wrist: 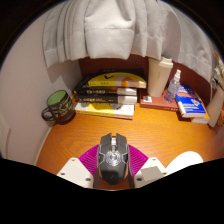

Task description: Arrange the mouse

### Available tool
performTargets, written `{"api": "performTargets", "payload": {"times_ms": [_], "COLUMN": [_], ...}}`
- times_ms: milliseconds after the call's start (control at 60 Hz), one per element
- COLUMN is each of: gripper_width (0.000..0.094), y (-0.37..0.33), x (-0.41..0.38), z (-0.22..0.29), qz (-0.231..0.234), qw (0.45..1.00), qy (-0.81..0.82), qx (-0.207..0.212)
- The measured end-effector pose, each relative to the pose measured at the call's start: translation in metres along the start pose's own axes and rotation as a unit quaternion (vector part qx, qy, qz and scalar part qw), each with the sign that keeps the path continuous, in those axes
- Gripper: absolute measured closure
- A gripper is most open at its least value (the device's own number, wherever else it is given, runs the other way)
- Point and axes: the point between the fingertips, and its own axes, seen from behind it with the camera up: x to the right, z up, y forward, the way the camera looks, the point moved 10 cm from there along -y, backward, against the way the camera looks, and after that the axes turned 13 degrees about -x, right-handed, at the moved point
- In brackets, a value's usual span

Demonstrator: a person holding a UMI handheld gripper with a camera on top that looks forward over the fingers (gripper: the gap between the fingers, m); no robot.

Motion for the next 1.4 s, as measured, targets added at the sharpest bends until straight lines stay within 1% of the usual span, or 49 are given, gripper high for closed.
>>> {"api": "performTargets", "payload": {"times_ms": [17, 33, 50, 100, 117, 150, 167, 217, 233, 283, 350, 483, 567, 700, 750, 817, 917, 1017, 1150, 1317, 1367, 1400], "gripper_width": [0.0528, 0.0560, 0.0528, 0.0528, 0.0527, 0.0527, 0.0526, 0.0527, 0.0526, 0.0526, 0.0526, 0.0529, 0.0530, 0.0532, 0.0531, 0.0531, 0.0531, 0.0532, 0.0528, 0.0422, 0.0369, 0.0355], "y": [-0.013, -0.004, -0.012, -0.045, -0.047, -0.072, -0.076, -0.116, -0.114, -0.141, -0.183, -0.199, -0.188, -0.145, -0.127, -0.107, -0.084, -0.064, -0.061, -0.059, -0.053, -0.054], "x": [0.001, 0.000, 0.002, 0.010, 0.011, 0.022, 0.024, 0.043, 0.044, 0.063, 0.100, 0.151, 0.183, 0.213, 0.216, 0.217, 0.215, 0.210, 0.209, 0.208, 0.208, 0.208], "z": [0.008, 0.003, 0.012, 0.035, 0.020, 0.033, 0.028, 0.036, 0.037, 0.039, 0.037, 0.023, 0.002, -0.044, -0.062, -0.082, -0.105, -0.120, -0.119, -0.119, -0.121, -0.119], "qz": [0.004, 0.008, 0.009, 0.009, 0.008, 0.004, 0.003, -0.001, -0.001, -0.008, -0.027, -0.047, -0.048, -0.055, -0.055, -0.051, -0.052, -0.048, -0.066, -0.077, -0.082, -0.086], "qw": [1.000, 1.000, 1.000, 0.999, 0.999, 0.998, 0.997, 0.996, 0.995, 0.993, 0.991, 0.988, 0.989, 0.994, 0.996, 0.996, 0.996, 0.996, 0.996, 0.994, 0.993, 0.993], "qy": [-0.004, -0.009, -0.015, -0.028, -0.032, -0.036, -0.036, -0.031, -0.031, -0.031, -0.029, -0.001, 0.029, 0.050, 0.053, 0.061, 0.072, 0.076, 0.059, 0.081, 0.085, 0.085], "qx": [0.004, 0.010, 0.017, 0.036, 0.041, 0.054, 0.062, 0.084, 0.092, 0.111, 0.128, 0.147, 0.137, 0.080, 0.053, 0.029, 0.003, -0.014, -0.010, 0.006, 0.002, 0.006]}}
